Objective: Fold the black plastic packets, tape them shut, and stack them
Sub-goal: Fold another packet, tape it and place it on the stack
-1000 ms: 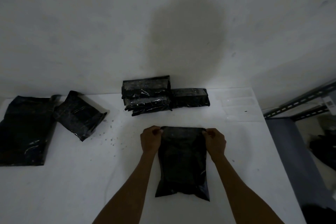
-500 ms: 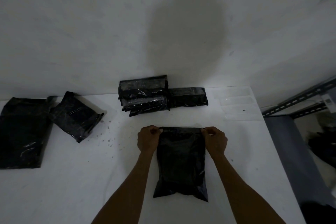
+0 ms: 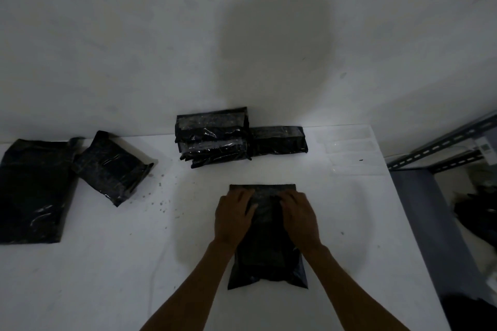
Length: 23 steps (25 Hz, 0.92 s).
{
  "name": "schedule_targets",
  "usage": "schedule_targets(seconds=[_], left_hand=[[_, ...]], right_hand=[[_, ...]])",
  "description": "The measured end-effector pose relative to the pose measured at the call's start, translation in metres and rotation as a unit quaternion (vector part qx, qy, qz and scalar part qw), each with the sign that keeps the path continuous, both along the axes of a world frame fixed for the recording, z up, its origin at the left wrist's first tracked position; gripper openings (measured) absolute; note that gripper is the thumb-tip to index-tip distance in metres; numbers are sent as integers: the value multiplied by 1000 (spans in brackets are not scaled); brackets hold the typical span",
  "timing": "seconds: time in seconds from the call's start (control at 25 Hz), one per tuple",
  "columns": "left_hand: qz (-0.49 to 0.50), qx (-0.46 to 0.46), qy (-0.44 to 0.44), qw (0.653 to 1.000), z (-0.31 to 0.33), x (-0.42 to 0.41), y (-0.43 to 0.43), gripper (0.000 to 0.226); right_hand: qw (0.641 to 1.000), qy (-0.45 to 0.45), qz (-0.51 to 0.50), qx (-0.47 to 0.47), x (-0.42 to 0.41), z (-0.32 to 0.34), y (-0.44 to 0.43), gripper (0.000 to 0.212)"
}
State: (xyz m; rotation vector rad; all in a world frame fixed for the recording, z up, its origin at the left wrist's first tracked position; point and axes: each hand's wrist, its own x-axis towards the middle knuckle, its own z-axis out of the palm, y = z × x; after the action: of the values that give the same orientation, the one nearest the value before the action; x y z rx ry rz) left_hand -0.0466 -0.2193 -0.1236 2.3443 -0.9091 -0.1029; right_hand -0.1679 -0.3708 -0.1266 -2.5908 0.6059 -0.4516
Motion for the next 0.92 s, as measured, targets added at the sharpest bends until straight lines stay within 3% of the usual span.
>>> schedule_targets(seconds=[0.08,0.16,0.32,0.44,0.72,0.92], left_hand=[[-29,40,-35,998,-9,-4,6,40],[-34,92,-19,995,-14,0,16,51],[-89,139,65,984,-11,11,25,72],[-104,183,70,975,-7,13,26,85],[-86,202,93,971,-3,14,24,59],[-52,221,114,967,2,8,20,61]], right_hand=[[994,83,68,-22,-1,-14,0,47],[990,133,49,-13,-7,-19,-7,47],[988,147,-6,44,-14,-4,-13,58],[986,167,25,12,-15,3,-6,67],[986,151,-59,43,-21,11,-7,78],[975,199,-77,66,5,11,17,88]])
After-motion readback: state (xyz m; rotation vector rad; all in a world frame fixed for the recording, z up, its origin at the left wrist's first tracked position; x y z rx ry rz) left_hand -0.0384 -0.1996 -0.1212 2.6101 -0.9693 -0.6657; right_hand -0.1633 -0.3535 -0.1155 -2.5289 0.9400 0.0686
